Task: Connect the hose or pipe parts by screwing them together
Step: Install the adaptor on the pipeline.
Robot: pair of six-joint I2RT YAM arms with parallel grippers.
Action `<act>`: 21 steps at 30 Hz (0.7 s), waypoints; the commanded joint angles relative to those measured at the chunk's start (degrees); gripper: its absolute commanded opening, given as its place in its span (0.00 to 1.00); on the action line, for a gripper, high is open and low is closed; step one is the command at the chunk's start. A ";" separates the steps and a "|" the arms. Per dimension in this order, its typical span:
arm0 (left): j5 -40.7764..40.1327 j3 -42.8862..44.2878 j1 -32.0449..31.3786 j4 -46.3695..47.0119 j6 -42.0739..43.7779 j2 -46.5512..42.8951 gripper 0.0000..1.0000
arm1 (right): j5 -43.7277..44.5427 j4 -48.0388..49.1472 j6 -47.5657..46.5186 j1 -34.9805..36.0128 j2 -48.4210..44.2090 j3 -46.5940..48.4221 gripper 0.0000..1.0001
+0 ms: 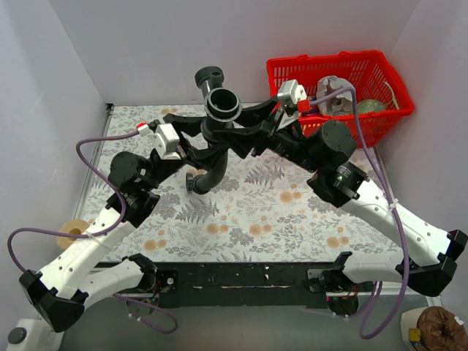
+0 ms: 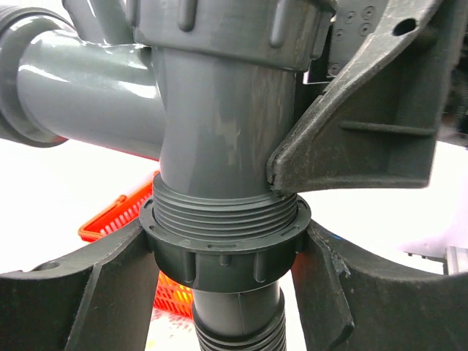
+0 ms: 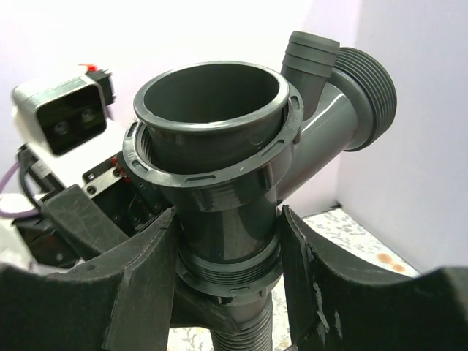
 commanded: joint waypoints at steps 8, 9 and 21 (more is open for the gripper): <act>-7.18 2.82 -0.04 9.58 6.24 -0.69 0.00 | 45.05 -7.94 -11.53 19.94 4.87 2.16 0.01; -7.27 2.82 -0.04 9.50 6.50 -0.69 0.00 | 46.56 -8.56 -13.36 21.69 5.75 4.52 0.01; -11.31 2.56 -0.04 9.49 9.50 -0.52 0.00 | 62.48 -18.73 -9.16 25.49 12.61 15.60 0.06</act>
